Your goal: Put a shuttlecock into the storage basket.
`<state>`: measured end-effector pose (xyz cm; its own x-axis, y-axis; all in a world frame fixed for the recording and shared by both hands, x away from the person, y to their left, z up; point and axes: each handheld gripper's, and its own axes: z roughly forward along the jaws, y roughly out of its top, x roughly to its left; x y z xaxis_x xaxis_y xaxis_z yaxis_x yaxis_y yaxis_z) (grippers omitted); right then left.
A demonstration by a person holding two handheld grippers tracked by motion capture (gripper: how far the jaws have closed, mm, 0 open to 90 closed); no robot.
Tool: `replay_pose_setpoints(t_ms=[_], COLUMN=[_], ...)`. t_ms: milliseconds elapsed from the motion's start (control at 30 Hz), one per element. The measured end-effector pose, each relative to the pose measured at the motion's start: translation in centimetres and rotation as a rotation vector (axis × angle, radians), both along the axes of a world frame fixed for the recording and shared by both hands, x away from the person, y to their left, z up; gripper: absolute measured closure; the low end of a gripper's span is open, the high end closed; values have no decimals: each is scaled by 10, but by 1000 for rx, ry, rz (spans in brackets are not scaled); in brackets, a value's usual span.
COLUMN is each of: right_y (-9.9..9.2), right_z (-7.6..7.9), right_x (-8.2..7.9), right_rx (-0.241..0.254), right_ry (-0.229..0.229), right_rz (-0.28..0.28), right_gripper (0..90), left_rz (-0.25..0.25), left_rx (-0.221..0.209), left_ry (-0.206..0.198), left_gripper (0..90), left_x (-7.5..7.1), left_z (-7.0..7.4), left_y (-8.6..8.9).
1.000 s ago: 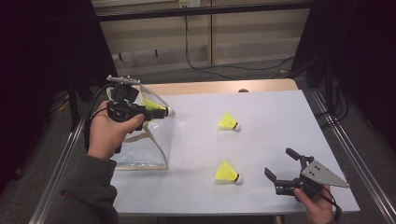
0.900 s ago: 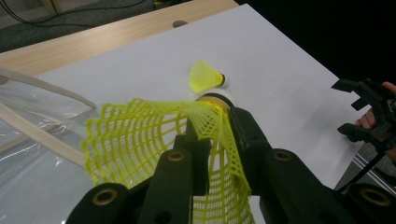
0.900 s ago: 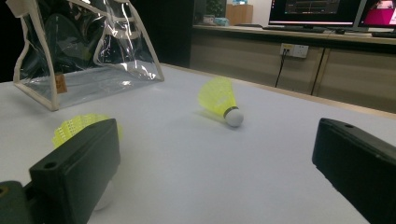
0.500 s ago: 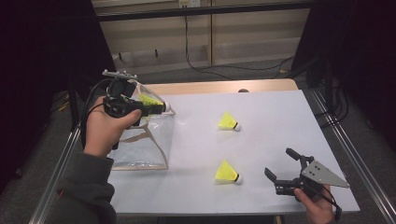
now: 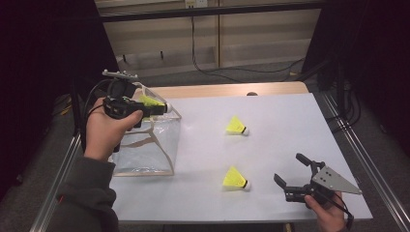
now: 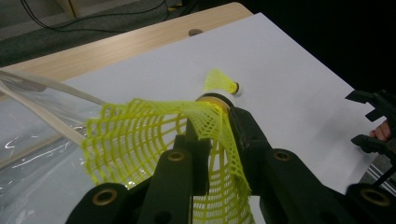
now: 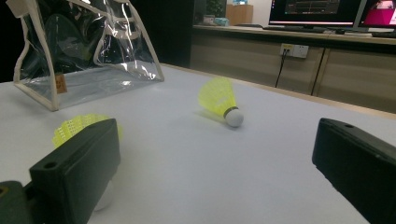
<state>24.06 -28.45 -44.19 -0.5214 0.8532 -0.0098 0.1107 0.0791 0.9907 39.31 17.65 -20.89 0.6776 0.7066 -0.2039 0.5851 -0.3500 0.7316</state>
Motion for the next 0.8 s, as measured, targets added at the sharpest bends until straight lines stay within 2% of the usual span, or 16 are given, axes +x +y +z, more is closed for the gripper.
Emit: replay_pose_setpoints(t_ms=[133, 500, 800], right_y=[0, 0, 0], right_z=[0, 0, 0], right_x=[0, 0, 0], right_rx=[1, 0, 2], right_ry=[0, -1, -1], right_rz=[0, 0, 2], right_gripper=[9, 9, 9], left_rz=[8, 31, 53], left_rx=[-10, -5, -12], left_ry=[5, 9, 0], left_gripper=[788, 788, 788], left_x=[1, 6, 9], left_z=[0, 2, 5], left_y=[2, 5, 12])
